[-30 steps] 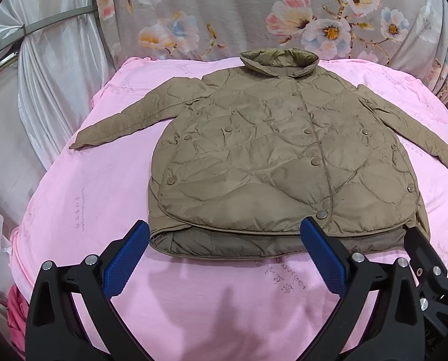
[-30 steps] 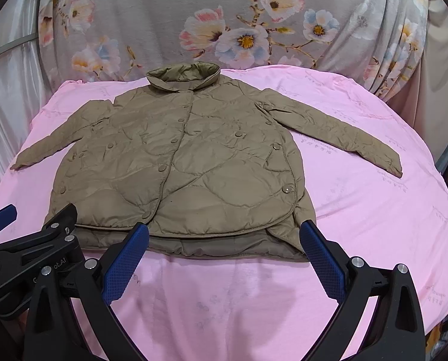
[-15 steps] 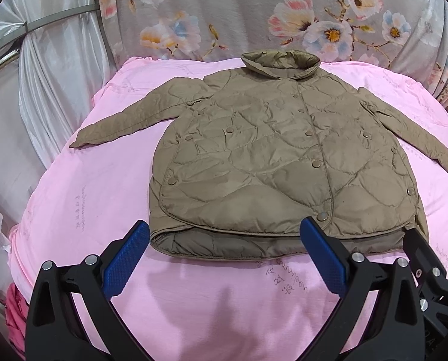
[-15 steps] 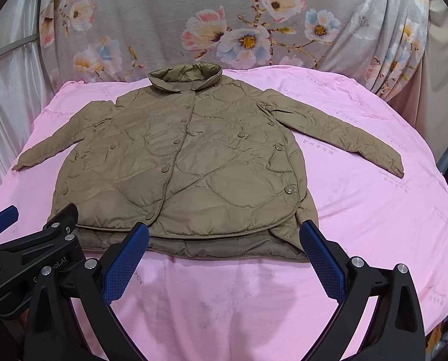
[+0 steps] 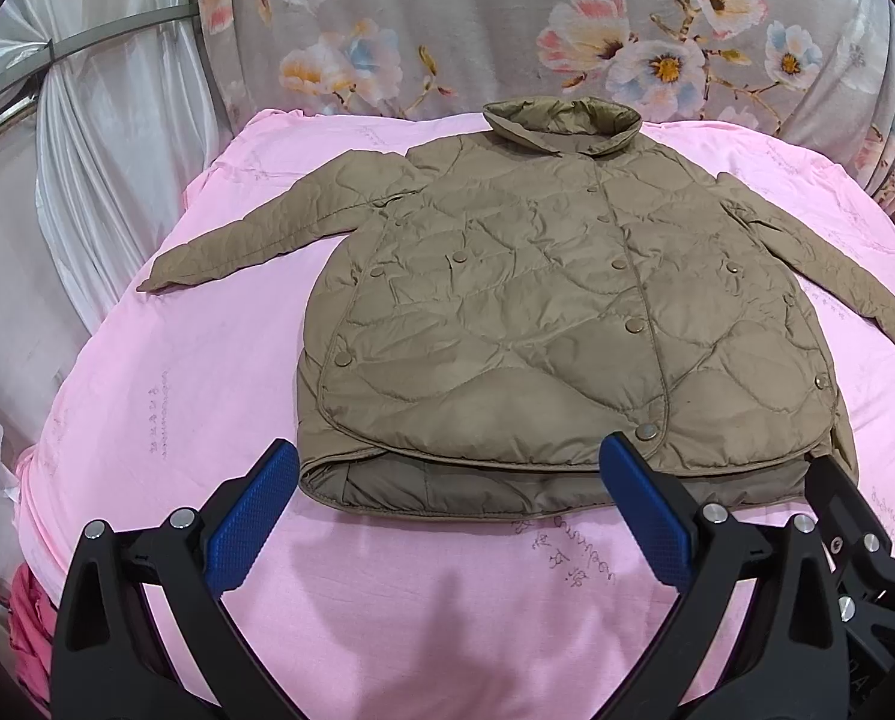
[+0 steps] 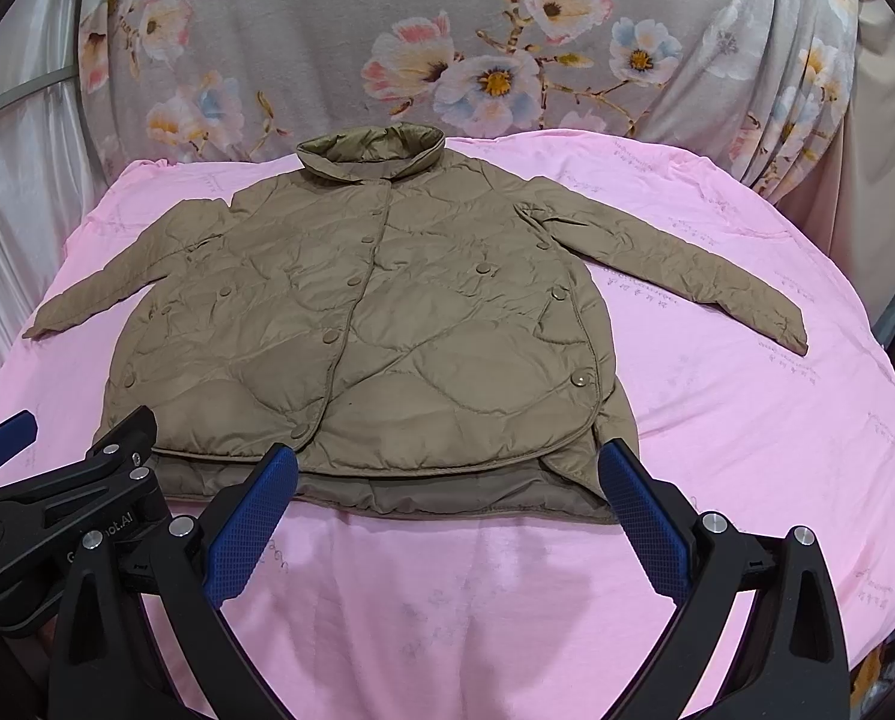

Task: Fold large clothes

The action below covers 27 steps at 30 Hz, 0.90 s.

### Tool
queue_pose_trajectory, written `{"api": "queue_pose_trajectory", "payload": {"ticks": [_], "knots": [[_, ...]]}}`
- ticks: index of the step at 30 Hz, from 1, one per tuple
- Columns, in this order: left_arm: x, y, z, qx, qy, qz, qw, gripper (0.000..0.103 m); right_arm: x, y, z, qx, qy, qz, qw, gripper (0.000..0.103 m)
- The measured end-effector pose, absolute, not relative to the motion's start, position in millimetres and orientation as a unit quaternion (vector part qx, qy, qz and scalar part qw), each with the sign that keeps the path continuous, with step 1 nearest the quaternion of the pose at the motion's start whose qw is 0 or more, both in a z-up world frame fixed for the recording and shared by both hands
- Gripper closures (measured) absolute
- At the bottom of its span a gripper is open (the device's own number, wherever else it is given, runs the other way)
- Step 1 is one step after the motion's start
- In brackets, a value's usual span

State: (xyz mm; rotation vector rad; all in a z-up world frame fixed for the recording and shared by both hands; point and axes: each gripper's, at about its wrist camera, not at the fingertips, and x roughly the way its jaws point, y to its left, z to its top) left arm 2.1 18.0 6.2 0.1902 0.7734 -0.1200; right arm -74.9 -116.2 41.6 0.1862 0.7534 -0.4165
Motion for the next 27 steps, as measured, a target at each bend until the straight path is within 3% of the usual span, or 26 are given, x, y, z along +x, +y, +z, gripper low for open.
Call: {"api": "queue_pose_trajectory", "payload": {"ticks": [27], "knots": [[3.9,20.9,5.7,0.089,0.380,-0.059,0.919,0.006,-72.1,-114.9,42.2,0.091,0.365,-0.200,0.904,0.005]]}}
